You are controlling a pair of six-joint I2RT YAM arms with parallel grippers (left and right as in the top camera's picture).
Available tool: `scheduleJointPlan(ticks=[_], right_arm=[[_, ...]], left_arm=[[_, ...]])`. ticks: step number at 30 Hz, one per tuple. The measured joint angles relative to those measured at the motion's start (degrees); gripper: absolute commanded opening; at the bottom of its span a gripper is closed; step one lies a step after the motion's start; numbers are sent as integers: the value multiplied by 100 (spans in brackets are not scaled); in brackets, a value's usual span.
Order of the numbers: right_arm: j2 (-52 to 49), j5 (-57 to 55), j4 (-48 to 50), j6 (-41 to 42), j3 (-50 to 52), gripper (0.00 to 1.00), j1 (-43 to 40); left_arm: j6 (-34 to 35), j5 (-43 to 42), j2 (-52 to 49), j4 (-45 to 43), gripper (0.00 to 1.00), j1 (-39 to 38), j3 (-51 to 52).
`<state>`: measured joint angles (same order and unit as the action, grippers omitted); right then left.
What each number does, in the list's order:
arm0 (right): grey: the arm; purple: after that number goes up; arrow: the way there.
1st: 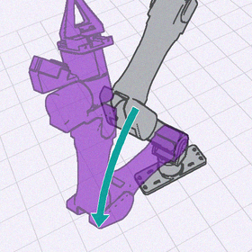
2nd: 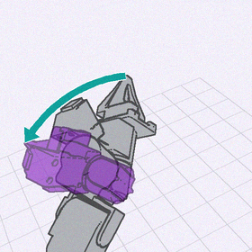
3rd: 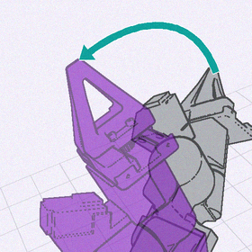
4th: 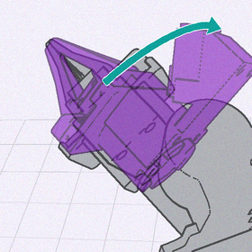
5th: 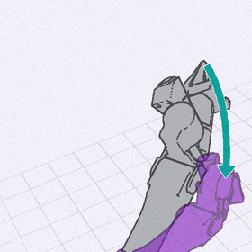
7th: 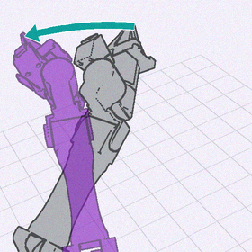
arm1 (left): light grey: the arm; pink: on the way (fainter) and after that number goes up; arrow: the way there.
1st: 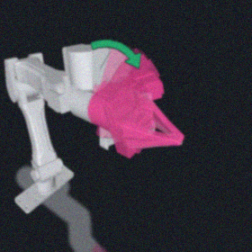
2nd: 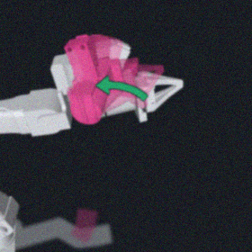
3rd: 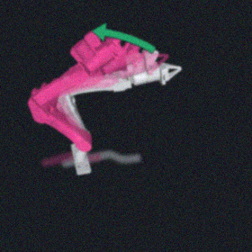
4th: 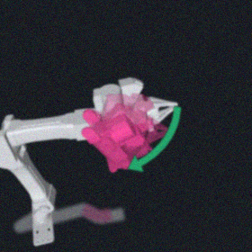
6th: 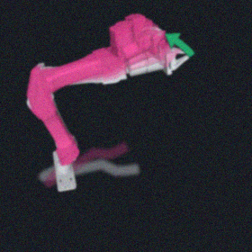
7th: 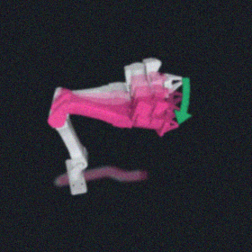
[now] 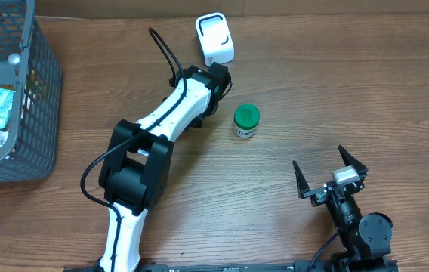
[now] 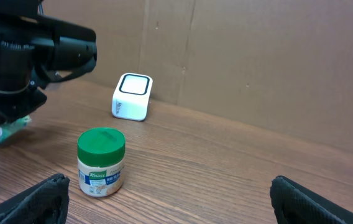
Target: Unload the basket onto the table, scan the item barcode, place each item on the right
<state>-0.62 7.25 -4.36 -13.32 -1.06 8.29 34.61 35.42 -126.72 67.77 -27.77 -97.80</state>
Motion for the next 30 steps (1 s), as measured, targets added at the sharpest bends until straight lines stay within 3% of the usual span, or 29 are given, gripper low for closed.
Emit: scheduleJointPlan(ticks=[4, 8, 15, 21, 30], right_arm=[[0, 0, 0, -2, 0, 100, 0], [0, 2, 2, 0, 0, 100, 0], [0, 0, 2, -2, 0, 100, -2], [0, 0, -2, 0, 0, 100, 0], [0, -2, -2, 0, 0, 100, 0]], left_arm=[[-35, 55, 0, -190, 6, -20, 223], [-85, 87, 0, -208, 18, -39, 260], [-310, 85, 0, -205, 29, -107, 262], [-354, 83, 0, -164, 50, -114, 262], [-350, -127, 0, -33, 51, -114, 138]])
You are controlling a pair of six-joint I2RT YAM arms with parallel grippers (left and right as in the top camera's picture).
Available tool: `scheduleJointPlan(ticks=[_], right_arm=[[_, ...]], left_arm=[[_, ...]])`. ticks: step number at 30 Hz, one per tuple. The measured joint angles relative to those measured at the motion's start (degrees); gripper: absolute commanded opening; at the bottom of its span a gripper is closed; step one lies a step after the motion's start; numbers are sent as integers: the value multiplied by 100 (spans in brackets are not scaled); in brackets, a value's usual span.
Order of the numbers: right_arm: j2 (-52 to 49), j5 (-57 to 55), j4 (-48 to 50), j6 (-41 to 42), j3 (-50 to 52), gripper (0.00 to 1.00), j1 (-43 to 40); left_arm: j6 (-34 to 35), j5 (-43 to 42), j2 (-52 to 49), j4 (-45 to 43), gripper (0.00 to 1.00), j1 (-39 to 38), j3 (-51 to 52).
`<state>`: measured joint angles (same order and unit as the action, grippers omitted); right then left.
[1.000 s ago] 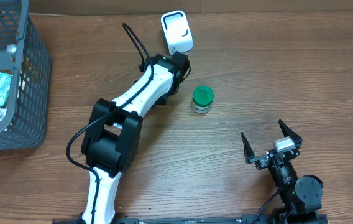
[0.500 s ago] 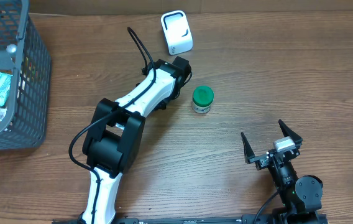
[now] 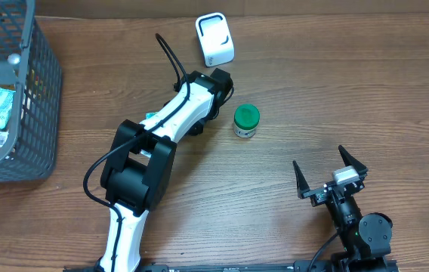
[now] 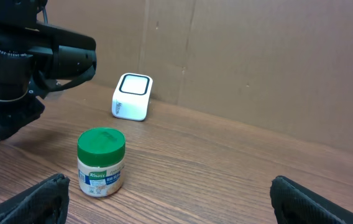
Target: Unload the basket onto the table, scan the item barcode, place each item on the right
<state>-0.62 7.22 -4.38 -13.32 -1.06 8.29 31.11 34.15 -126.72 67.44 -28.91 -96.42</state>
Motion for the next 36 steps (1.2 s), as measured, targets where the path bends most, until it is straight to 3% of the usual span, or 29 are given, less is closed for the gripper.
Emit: scheduleJointPlan(ticks=[5, 8, 15, 23, 25, 26, 28, 29, 36], right_arm=[[0, 2, 4, -2, 0, 100, 0], [0, 2, -2, -2, 0, 100, 0], [0, 2, 2, 0, 0, 100, 0], [0, 2, 2, -2, 0, 100, 0], [0, 2, 2, -2, 0, 100, -2], [0, 2, 2, -4, 0, 100, 0], [0, 2, 2, -2, 0, 100, -2], [-2, 4, 4, 0, 0, 100, -2], [0, 2, 4, -2, 0, 100, 0]], left_arm=[[-2, -271, -4, 603, 50, 57, -466], [-39, -723, -2, 997, 43, 304, -1093], [-1152, -3029, 9, 1237, 35, 1849, -1746], [-1840, -4159, 9, 1401, 38, 3025, -1740], [-1926, -4286, 9, 1392, 43, 3154, -1740], [-1954, -4334, 9, 1362, 57, 3200, -1740], [-1980, -4417, 9, 1246, 95, 3259, -1738], [-2020, -4461, 9, 1187, 100, 3274, -1738], [-2559, -5353, 9, 1029, 100, 3381, -1733]])
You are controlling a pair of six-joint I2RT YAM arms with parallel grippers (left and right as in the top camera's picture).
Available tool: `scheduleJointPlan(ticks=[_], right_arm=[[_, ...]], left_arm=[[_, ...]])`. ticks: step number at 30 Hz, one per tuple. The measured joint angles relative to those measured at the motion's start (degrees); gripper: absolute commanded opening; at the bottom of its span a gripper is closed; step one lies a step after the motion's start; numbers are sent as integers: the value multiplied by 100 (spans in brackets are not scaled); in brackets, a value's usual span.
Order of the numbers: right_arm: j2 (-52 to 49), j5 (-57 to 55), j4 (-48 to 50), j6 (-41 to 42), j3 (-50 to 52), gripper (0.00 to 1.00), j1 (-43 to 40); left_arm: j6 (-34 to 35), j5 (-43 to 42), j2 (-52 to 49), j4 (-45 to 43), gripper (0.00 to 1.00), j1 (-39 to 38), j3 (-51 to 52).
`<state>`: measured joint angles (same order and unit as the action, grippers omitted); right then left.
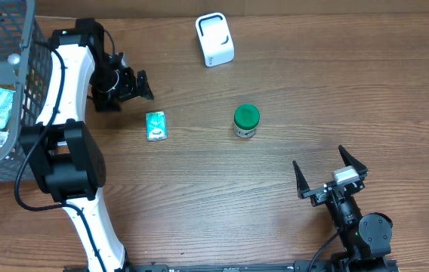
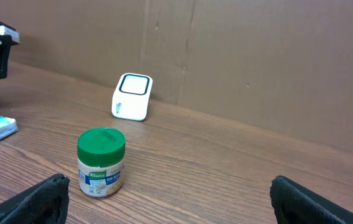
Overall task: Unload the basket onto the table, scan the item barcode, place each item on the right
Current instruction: 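Lower the open left gripper over the tissue pack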
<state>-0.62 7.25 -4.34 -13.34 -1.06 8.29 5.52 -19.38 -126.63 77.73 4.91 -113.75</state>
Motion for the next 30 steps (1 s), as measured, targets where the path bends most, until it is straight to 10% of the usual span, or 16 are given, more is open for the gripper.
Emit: scheduleJointPlan(ticks=[2, 10, 20, 30], right_arm=[[0, 0, -4, 0, 0, 100, 0], [0, 0, 0, 0, 0, 100, 0], [-2, 0, -2, 0, 0, 100, 0], [0, 0, -2, 0, 0, 100, 0]], left_arm=[[-186, -208, 0, 0, 97, 2, 0], [-420, -450, 0, 313, 23, 2, 4], [-313, -382, 61, 632, 13, -11, 15], [793, 1539, 1088, 645, 9, -702, 96]])
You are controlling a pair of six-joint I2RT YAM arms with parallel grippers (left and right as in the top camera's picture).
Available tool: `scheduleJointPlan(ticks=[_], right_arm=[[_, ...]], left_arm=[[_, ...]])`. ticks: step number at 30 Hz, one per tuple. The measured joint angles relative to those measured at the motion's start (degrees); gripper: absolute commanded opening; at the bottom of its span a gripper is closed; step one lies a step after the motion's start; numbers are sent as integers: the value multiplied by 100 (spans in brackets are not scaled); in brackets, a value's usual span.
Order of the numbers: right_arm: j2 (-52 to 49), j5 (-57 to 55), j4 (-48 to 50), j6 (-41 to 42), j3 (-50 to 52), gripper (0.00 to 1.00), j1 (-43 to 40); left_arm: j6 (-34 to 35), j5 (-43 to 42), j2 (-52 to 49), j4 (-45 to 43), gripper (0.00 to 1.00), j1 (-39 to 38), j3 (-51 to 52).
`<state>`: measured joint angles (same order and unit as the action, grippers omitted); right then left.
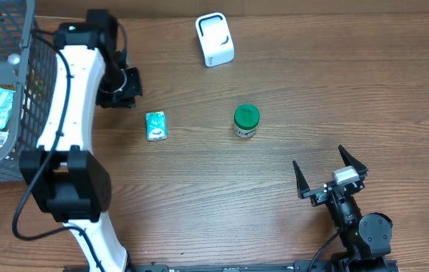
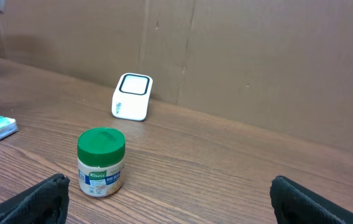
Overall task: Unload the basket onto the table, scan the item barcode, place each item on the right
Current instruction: 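Lower the open left gripper over the tissue pack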
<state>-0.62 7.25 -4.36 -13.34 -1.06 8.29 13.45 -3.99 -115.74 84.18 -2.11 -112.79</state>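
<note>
The white scanner [image 1: 215, 39] stands at the back of the table, and the right wrist view shows it as the scanner [image 2: 132, 96] against the cardboard wall. A green-lidded jar [image 1: 246, 121] stands upright mid-table, with its label facing the right wrist camera on the jar [image 2: 101, 161]. A small teal packet [image 1: 155, 125] lies flat to its left; the packet also shows at the frame's left edge. My left gripper [image 1: 126, 87] hangs beside the basket, above and left of the packet, holding nothing that I can see. My right gripper [image 1: 318, 156] [image 2: 167, 193] stands wide open and empty at the front right.
A dark wire basket [image 1: 26, 143] with several wrapped items fills the left edge, close to my left arm. A cardboard wall [image 2: 257, 56] runs along the back of the table behind the scanner.
My left gripper has drawn in slightly toward the basket and turned, so its spread fingers no longer show. Packet, jar, scanner and right arm have not moved.
My left gripper held the teal packet just below the scanner. It was then lower, left of the jar, still over the packet. By a second ago the packet lay free on the table and the gripper stood open near the basket, where it remains.
</note>
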Motion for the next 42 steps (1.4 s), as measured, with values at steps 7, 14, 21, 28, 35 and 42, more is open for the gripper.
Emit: scheduleJointPlan(ticks=[7, 14, 21, 28, 35, 42], right_arm=[[0, 2, -2, 0, 0, 100, 0], [-2, 0, 0, 0, 0, 100, -2], [0, 2, 2, 2, 0, 100, -2], [0, 0, 0, 0, 0, 100, 0], [0, 0, -2, 0, 0, 100, -2], [-2, 0, 2, 0, 0, 100, -2]], left_arm=[[514, 846, 101, 234, 7, -479, 94], [846, 1300, 101, -2, 6, -516, 577], [984, 1279, 101, -369, 11, -516, 1032], [1025, 1185, 101, -455, 16, -516, 1045], [1025, 1152, 101, -455, 15, -516, 1045], [992, 1141, 101, -798, 22, -516, 1410]])
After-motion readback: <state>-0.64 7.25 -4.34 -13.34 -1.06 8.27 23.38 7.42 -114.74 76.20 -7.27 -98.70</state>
